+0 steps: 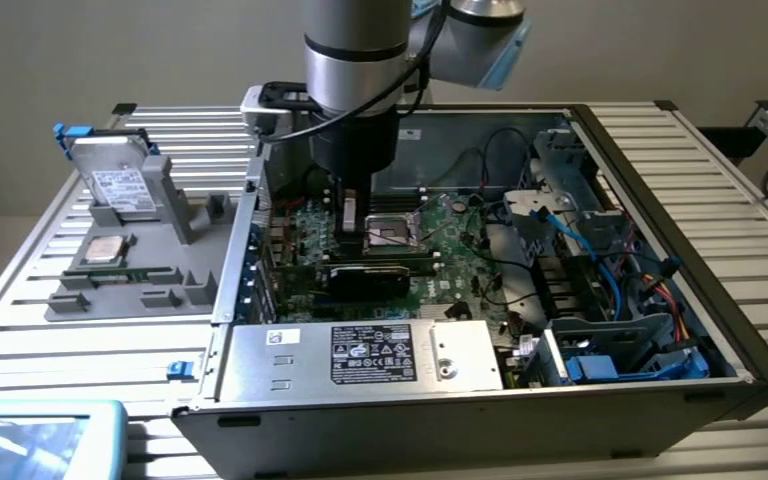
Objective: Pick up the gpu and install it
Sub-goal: 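Press down on the gpu until it lock into place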
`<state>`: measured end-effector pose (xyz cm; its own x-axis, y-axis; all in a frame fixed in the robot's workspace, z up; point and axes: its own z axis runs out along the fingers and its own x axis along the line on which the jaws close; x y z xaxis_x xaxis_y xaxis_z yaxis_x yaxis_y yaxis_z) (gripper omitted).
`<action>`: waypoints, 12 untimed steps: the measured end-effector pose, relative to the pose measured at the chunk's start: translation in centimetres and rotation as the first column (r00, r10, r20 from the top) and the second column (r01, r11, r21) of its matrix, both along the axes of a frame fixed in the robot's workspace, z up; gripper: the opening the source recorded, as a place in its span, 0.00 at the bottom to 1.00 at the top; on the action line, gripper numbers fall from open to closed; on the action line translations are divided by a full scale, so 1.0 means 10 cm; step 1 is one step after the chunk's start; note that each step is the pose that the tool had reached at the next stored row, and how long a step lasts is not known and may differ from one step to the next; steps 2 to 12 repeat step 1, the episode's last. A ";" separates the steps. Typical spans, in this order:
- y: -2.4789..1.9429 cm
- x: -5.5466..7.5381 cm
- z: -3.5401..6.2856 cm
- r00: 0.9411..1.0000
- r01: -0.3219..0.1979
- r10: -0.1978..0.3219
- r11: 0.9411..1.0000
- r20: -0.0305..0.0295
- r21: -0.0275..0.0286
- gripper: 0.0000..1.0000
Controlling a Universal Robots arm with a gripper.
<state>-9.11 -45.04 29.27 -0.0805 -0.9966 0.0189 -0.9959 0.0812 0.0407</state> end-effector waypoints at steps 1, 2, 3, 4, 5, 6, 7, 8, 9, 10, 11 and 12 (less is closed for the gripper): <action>0.000 0.00 0.000 1.000 0.000 0.000 1.000 0.000 0.000 0.12; 0.000 0.00 0.000 1.000 0.000 0.000 1.000 0.000 0.000 0.12; 0.000 0.00 0.000 1.000 0.000 0.000 1.000 0.000 0.000 0.12; 0.000 0.00 0.000 1.000 0.000 0.000 1.000 0.000 0.000 0.12; 0.000 0.00 0.000 1.000 0.000 0.000 1.000 0.000 0.000 0.12; 0.000 0.00 0.000 1.000 0.000 0.000 1.000 0.000 0.000 0.12; 0.000 0.00 0.000 1.000 0.000 0.000 1.000 0.000 0.000 0.12; 0.000 0.00 0.000 1.000 0.000 0.000 1.000 0.000 0.000 0.12; 0.000 0.00 0.000 1.000 0.000 0.000 1.000 0.000 0.000 0.12; 0.000 0.00 0.000 1.000 0.000 0.000 1.000 0.000 0.000 0.12; 0.000 0.00 0.000 1.000 0.000 0.000 1.000 0.000 0.000 0.12; 0.000 0.00 0.000 1.000 0.000 0.000 1.000 0.000 0.000 0.12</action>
